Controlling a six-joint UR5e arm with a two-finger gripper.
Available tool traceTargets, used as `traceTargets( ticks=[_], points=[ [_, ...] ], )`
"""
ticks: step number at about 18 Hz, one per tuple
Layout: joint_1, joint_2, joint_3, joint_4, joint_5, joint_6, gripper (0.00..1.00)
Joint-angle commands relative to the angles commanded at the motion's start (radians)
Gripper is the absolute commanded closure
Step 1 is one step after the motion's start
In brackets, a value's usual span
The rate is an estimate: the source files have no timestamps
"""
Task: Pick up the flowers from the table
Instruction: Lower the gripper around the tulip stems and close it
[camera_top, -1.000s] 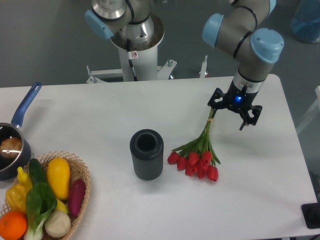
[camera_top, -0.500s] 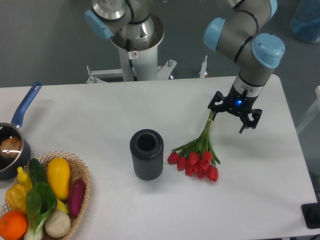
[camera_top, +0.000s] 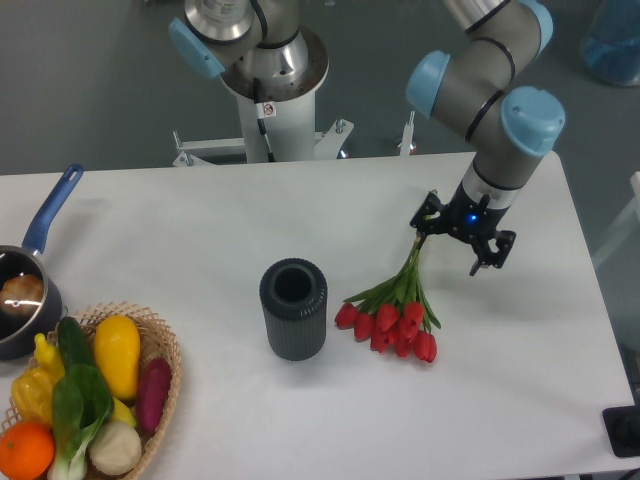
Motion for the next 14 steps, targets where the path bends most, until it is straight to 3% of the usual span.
traceTargets(
  ticks=[14],
  points=[
    [-0.057, -0.041, -0.005, 0.025, 0.002, -0.032, 0.0]
  ],
)
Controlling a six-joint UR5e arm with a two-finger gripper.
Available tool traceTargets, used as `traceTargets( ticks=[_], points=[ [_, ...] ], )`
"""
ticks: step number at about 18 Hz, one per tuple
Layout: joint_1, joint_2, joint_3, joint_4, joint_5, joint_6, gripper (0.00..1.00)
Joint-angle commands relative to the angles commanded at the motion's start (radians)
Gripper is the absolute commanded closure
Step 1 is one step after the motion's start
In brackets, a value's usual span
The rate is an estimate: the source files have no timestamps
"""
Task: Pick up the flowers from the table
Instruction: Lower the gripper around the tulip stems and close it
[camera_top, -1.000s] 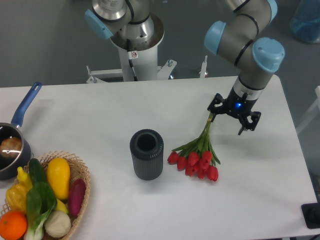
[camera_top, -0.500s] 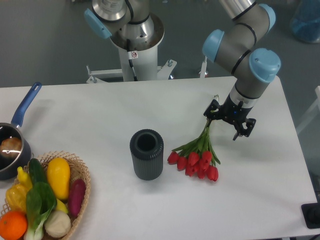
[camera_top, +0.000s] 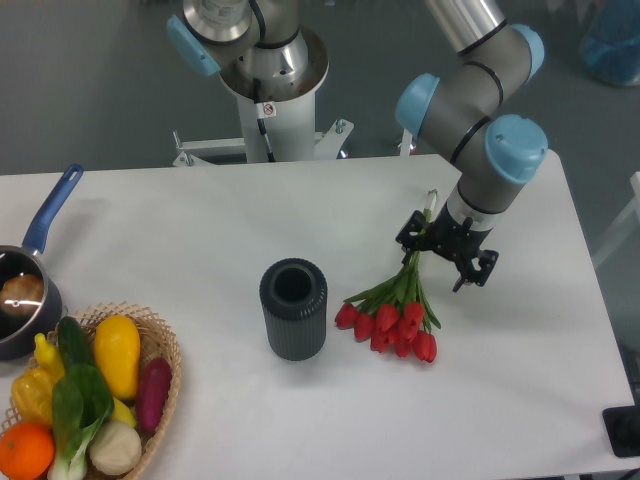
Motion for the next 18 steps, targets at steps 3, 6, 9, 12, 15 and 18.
traceTargets(
  ticks=[3, 6, 9, 12, 15, 18],
  points=[
    [-0.002, -0.008, -0.002, 0.0, 0.0, -0.002, 0.0],
    [-0.006, -0.012, -0.005, 0.002, 0.0, -0.002, 0.0],
    [-0.011, -0.018, -0.005, 0.003, 0.002, 0.0, 0.0],
    [-0.012, -0.028, -0.005, 0.003, 0.002, 0.0, 0.0],
    [-0.014, -0.031, -0.005, 0.003, 0.002, 0.0, 0.0],
    [-0.014, -0.031, -0.005, 0.003, 0.002, 0.0, 0.0]
  ],
)
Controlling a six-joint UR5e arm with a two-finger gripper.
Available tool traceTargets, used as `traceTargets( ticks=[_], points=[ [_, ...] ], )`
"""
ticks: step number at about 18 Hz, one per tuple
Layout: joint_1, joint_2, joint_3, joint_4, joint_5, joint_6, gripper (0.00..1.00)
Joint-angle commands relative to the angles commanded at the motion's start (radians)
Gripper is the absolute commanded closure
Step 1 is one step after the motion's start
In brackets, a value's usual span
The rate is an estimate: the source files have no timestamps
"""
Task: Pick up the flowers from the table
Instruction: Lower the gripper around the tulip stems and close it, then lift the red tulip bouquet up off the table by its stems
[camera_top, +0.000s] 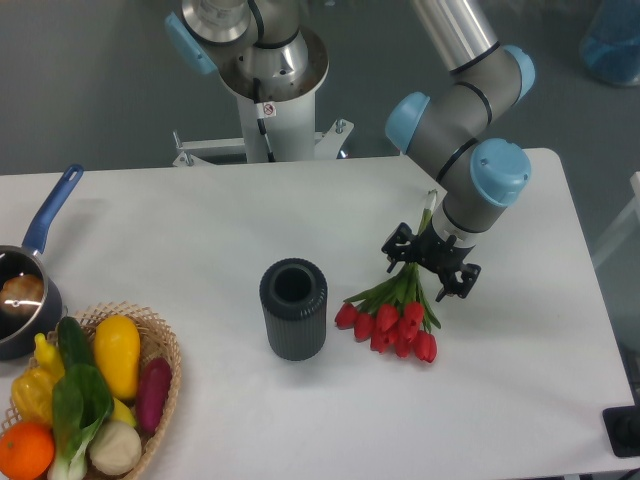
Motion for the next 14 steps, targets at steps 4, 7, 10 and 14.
traceTargets(
  ticks=[4, 7, 10, 14],
  points=[
    [-0.002, -0.005, 0.0, 0.0, 0.002, 0.0, 0.06],
    [0.0, -0.003, 0.0, 0.0, 0.003, 0.0, 0.23],
    [0.0, -0.002, 0.0, 0.0, 0.003, -0.002, 0.37],
    [-0.002, 0.0, 0.0, -0.002, 0.003, -0.009, 0.63]
  ],
)
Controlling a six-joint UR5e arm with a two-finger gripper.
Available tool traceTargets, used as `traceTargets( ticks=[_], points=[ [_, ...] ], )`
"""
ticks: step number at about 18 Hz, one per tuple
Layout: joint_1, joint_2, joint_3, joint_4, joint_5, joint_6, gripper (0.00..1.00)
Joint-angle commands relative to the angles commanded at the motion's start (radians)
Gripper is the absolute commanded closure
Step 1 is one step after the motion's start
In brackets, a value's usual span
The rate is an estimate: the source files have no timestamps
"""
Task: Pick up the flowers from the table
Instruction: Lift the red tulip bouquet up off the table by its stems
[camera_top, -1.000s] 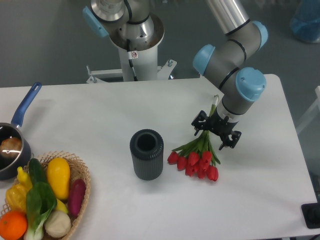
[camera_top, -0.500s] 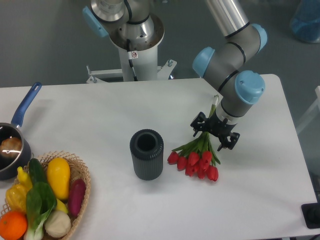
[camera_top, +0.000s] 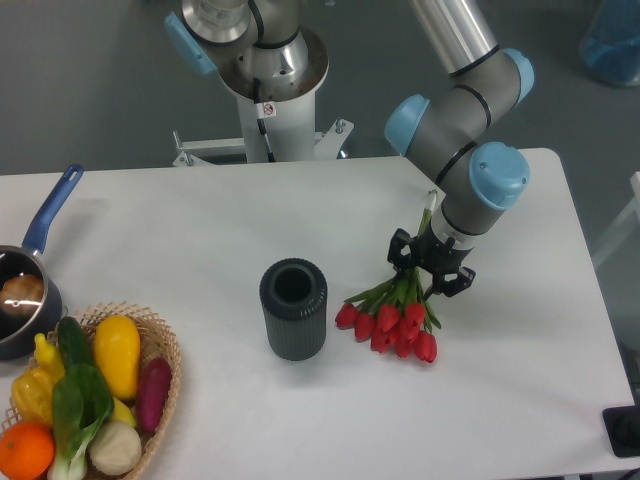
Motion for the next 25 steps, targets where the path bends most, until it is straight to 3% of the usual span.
traceTargets(
  ticks=[1, 5, 7, 12, 16, 20, 25],
  points=[
    [0.0, 0.002, 0.002, 0.0, 0.0, -0.003, 0.67],
    [0.002, 0.005, 0.011, 0.0, 0.0, 0.0, 0.68],
    [0.0, 0.006, 0.011, 0.0, 0.0, -0.002, 0.75],
    [0.0, 0.012, 0.029, -0.003, 0.0, -0.003, 0.75],
    [0.003, 0.049, 0.047, -0.003, -0.006, 0.0, 0.75],
    [0.005, 0.089, 0.107, -0.006, -0.034, -0.002, 0.75],
    [0.017, 0.092, 0.199, -0.003, -0.205, -0.002, 0.75]
  ],
)
